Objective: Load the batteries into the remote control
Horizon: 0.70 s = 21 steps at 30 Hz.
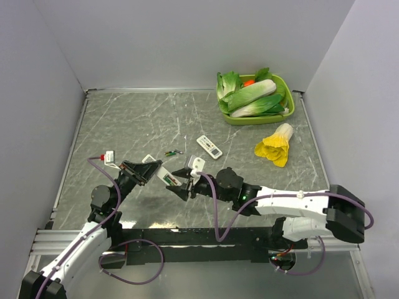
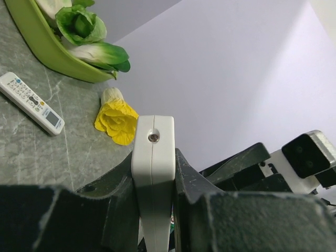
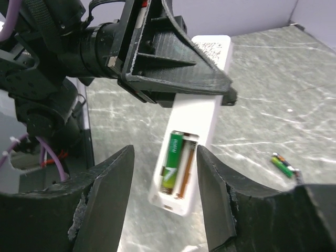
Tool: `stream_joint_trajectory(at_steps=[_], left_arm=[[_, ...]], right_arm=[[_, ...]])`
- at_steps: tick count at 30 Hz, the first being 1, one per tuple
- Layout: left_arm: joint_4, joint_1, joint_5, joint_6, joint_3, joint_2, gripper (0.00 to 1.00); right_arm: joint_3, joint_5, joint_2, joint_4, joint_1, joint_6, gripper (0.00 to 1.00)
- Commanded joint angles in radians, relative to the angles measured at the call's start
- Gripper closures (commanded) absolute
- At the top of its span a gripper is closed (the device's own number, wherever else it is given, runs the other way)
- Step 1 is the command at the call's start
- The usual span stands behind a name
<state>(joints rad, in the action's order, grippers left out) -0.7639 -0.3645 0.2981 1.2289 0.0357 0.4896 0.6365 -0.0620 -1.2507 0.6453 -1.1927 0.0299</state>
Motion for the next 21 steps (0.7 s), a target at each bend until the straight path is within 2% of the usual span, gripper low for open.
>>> stream_joint_trajectory(at_steps=[1, 5, 9, 13, 17, 21], left_arm=[[-0.083, -0.004, 0.042, 0.026, -0.100, 0.009, 0.98], [-0.083, -0.004, 0.075, 0.026, -0.077, 0.030, 0.98], [-0.101, -0.004, 0.105, 0.037, -0.071, 0.049, 0.98], [-0.098, -0.004, 0.130, 0.041, -0.056, 0.067, 0.98], [-0.072, -0.004, 0.153, 0.031, -0.043, 0.076, 0.98], [-0.061, -0.004, 0.165, 0.026, -0.016, 0.087, 0.98]], right_arm=[[0.117, -0.044, 0.109, -0.176, 0.021, 0.097, 0.41], [0.170, -0.176, 0.146, -0.314, 0.064, 0.152, 0.40], [0.257, -0.287, 0.143, -0.519, 0.105, 0.299, 0.40], [0.305, -0.408, 0.122, -0.639, 0.143, 0.433, 0.40], [0.296, -0.522, 0.119, -0.673, 0.166, 0.606, 0.39], [0.311, -0.573, 0.090, -0.696, 0.176, 0.732, 0.45]])
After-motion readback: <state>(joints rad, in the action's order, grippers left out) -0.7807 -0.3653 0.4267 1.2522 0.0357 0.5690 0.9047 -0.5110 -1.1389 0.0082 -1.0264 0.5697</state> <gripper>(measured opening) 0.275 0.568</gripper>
